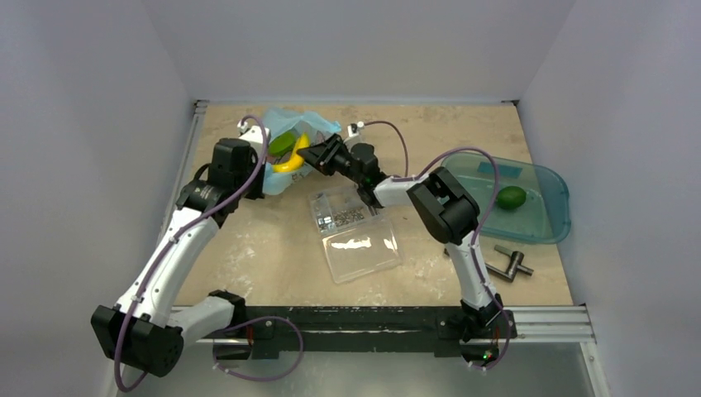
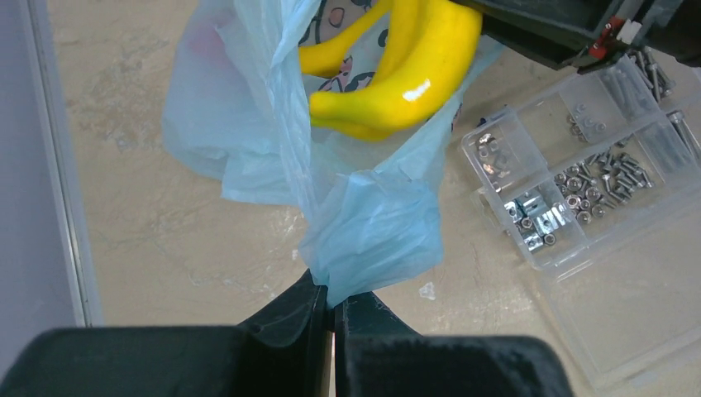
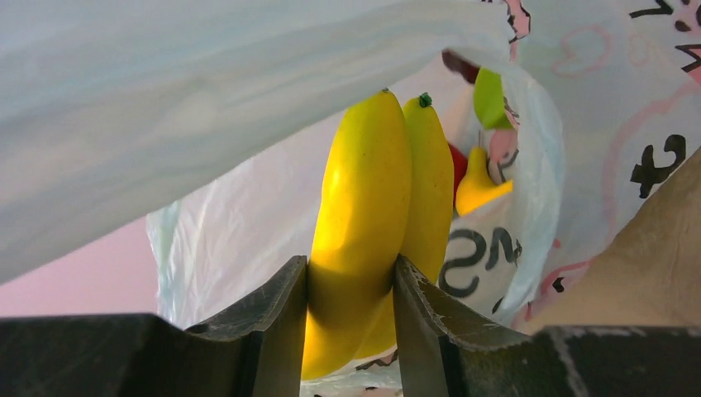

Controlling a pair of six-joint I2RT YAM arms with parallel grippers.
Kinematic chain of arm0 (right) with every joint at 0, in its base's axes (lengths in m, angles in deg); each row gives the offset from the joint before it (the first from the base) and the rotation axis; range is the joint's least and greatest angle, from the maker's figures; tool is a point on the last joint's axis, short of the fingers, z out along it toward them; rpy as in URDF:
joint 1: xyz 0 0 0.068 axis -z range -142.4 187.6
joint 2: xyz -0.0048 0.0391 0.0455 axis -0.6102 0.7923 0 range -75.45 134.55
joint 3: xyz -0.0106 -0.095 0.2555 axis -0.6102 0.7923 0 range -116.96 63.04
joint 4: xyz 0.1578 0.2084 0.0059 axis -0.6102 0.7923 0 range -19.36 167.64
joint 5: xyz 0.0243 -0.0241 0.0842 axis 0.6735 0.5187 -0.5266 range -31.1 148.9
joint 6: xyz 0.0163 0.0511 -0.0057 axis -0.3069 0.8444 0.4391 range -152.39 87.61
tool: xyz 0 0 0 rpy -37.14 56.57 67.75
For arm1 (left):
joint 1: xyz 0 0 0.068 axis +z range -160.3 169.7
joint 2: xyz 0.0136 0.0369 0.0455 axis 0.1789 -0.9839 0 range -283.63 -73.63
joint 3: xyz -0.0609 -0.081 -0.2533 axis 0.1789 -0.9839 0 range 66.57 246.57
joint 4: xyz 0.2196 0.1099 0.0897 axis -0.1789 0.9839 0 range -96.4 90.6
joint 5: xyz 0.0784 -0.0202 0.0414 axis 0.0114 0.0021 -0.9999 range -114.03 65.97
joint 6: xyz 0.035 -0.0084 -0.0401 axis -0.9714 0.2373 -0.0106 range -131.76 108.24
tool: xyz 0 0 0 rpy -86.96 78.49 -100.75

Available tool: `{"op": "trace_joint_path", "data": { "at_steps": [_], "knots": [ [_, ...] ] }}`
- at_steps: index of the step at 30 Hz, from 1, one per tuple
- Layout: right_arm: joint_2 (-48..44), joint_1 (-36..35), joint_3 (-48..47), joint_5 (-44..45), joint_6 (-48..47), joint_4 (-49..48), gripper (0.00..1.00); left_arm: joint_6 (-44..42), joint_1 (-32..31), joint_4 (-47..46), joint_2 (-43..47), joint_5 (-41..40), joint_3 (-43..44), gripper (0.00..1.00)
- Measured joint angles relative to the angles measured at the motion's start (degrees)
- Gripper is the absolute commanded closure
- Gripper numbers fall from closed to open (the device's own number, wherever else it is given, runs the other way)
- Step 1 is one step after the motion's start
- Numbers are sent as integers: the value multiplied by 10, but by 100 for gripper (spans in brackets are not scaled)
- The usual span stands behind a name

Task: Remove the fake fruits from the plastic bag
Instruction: Take out the fake fruit from the plastic bag.

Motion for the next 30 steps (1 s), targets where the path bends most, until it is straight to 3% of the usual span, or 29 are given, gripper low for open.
{"op": "trace_joint_path", "data": {
  "at_steps": [10,21,30],
  "knots": [
    [-2,42,31,-133,4,-92,100,0,0,-5,-21,-3,-3,100],
    [-88,83,95,-190,2,-125,100,-5,0,3,-37,39,-3,100],
    [-148,82,223,-243,-34,-119,100,-7,0,3,-37,67,-3,100]
  ]
}}
